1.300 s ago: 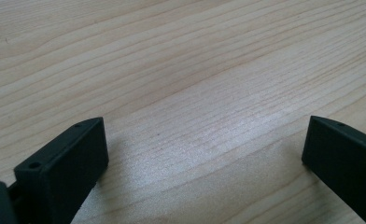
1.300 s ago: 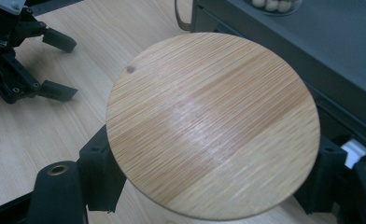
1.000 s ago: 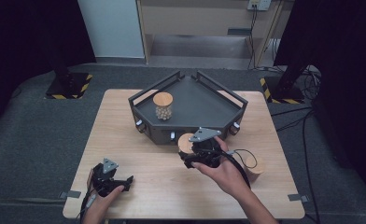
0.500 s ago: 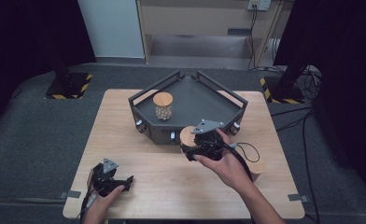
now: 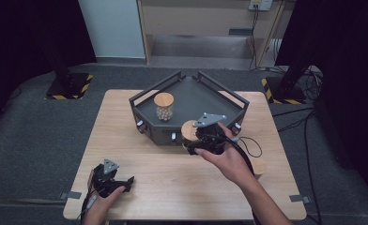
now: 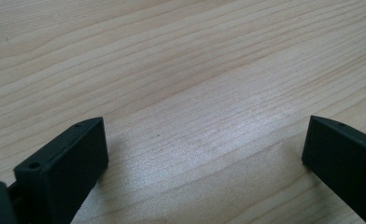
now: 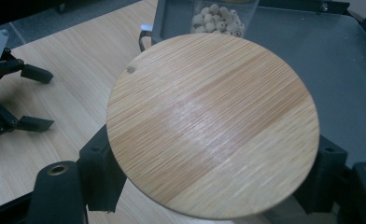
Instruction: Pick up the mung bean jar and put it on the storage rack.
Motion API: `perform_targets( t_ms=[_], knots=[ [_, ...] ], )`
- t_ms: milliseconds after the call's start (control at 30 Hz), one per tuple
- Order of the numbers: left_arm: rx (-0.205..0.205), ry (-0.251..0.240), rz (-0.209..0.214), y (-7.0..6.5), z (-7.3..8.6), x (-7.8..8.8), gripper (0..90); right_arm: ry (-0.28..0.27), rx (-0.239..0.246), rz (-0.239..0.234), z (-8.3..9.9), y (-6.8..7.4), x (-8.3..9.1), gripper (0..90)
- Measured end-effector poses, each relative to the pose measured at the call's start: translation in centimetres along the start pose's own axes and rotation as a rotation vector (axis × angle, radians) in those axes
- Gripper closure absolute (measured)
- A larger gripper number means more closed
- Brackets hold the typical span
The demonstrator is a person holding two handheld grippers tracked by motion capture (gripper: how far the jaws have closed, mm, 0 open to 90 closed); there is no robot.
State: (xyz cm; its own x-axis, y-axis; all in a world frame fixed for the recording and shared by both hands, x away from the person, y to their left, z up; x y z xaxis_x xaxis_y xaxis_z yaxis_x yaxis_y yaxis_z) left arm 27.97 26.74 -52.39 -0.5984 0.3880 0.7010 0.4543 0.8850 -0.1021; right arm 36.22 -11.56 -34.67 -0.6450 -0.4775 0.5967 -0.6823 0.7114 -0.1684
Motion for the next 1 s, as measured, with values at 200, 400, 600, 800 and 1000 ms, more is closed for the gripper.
perform_targets(
  t_ms=[200, 400, 600, 800, 1000],
  knots=[
    [0.000, 0.000, 0.000, 0.0, 0.0, 0.0, 0.0, 0.002, 0.008, 0.010, -0.9, -0.3, 0.0, 25.6],
    [0.000, 0.000, 0.000, 0.0, 0.0, 0.0, 0.0, -0.008, 0.008, 0.014, -1.8, -0.7, 0.1, 25.6],
    [0.000, 0.000, 0.000, 0.0, 0.0, 0.0, 0.0, -0.010, -0.009, 0.025, -2.2, -1.1, -0.1, 25.6],
    [0.000, 0.000, 0.000, 0.0, 0.0, 0.0, 0.0, -0.010, -0.015, 0.033, -2.6, -1.4, -0.4, 25.6],
    [0.000, 0.000, 0.000, 0.0, 0.0, 0.0, 0.0, -0.012, -0.015, 0.042, -3.2, -1.8, -0.7, 25.6]
  ],
)
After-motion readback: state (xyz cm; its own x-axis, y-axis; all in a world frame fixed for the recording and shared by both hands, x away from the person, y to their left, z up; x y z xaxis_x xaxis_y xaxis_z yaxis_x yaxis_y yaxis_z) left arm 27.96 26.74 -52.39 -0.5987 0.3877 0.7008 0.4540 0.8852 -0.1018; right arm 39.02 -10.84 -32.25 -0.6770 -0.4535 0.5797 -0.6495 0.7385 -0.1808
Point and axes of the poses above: each handheld gripper's, and its own axes: x roughly backward along the jaws, z roughly out of its underside, y roughly to its left, the point moved 10 cm from there along -x, roughly forward along the jaws, and after that the axes turned 8 degrees about z, right-handed, at the moved point
